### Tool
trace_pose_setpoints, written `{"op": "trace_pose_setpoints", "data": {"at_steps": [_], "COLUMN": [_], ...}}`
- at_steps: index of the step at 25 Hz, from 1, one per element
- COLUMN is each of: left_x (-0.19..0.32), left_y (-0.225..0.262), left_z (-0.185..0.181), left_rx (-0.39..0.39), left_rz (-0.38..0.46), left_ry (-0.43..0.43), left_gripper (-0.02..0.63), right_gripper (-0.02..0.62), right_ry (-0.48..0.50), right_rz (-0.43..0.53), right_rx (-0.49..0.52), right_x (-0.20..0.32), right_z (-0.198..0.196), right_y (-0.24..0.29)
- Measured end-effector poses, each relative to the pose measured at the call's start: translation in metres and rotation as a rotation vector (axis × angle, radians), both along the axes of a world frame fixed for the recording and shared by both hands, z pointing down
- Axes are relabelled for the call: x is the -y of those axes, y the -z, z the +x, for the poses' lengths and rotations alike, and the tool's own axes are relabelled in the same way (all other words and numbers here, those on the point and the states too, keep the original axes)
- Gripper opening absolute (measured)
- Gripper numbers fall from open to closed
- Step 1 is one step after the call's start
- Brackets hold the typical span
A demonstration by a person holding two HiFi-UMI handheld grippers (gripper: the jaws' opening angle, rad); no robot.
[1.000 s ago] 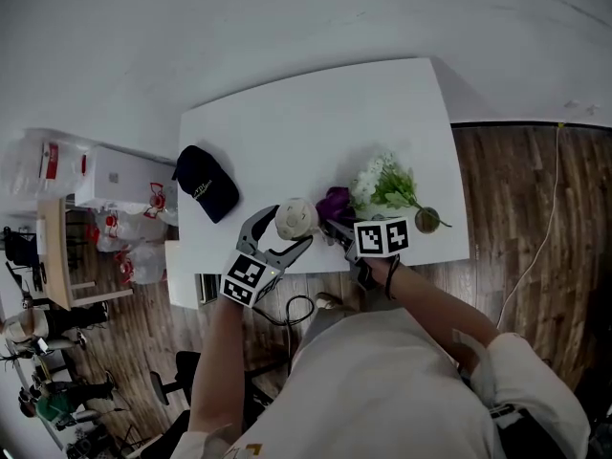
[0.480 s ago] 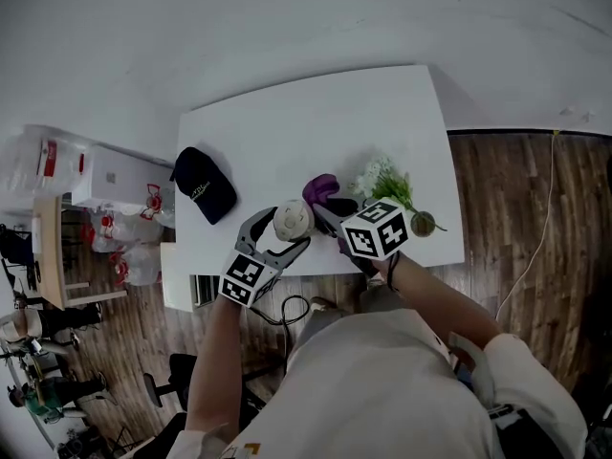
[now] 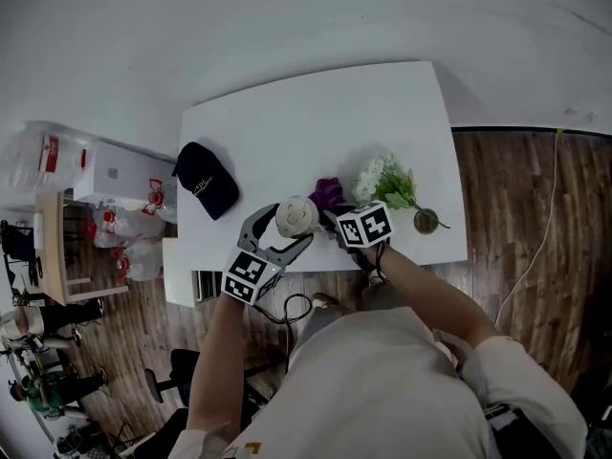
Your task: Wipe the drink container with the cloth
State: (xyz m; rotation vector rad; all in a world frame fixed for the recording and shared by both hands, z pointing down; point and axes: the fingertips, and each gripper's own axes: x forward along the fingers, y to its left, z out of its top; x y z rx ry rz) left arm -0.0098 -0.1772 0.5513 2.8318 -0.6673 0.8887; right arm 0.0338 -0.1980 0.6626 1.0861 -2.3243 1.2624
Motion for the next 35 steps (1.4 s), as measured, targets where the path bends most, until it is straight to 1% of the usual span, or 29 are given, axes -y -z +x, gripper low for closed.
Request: {"op": "trace_pose_setpoints", "data": {"at_steps": [2,4,7,11,14,17,21,24,27,32,33,34,35], "left_x": [0.000,0.000,-0.001,-0.001,0.000,-0.004,-0.007,-0.003,-0.003,-0.001,-0.001,-0.001,0.000], "left_y": [0.000,-0.001,-0.001,0.000,0.000,-0.001,0.005,0.023,0.042,0.071,0.078,0.087,0.098], "left_z": [-0.001,-0.001,-0.001,-0.001,-0.002,0.001,-0.002,-0.006,-0.014,-0.036,-0.041,-0.047,-0.052], "left_rx": [-0.001,-0.004,-0.010,-0.028,-0.047,-0.082,-0.115,-0.145,-0.159,-0.163,-0.171,-0.187,-0.210], "left_rz": [-0.001,-0.002,0.000,0.005,0.003,-0.016,-0.040,-0.006,0.031,0.071,0.078,0.087,0.098], "left_ry": [0.001,0.001,0.001,0.011,0.033,0.053,0.075,0.077,0.065,0.050,0.054,0.065,0.081], "left_gripper": [0.402,0.402,0.402,0.403,0.403,0.403,0.405,0.403,0.403,0.399,0.389,0.361,0.314], "right_gripper": [0.052,0.052,0.052,0.052,0.054,0.054,0.052,0.054,0.054,0.054,0.054,0.054,0.054], "right_ry": [0.022,0.056,0.109,0.125,0.107,0.057,0.003,-0.017,-0.033,-0.048,-0.046,-0.042,-0.036], "right_rz": [-0.005,0.028,0.115,0.225,0.267,0.294,0.369,0.446,0.521,0.654,0.681,0.706,0.730], "right_rx": [-0.002,0.011,0.030,0.061,0.040,0.009,-0.015,-0.032,-0.039,-0.039,-0.039,-0.036,-0.034], "right_x": [-0.013,-0.023,-0.034,-0.036,-0.030,-0.022,-0.015,-0.010,-0.012,-0.018,-0.021,-0.024,-0.027], "right_z": [-0.002,-0.007,-0.012,-0.011,-0.002,0.014,0.029,0.037,0.040,0.027,0.022,0.017,0.012], "right_y": [-0.001,0.011,0.041,0.087,0.109,0.130,0.175,0.215,0.256,0.323,0.335,0.346,0.357]}}
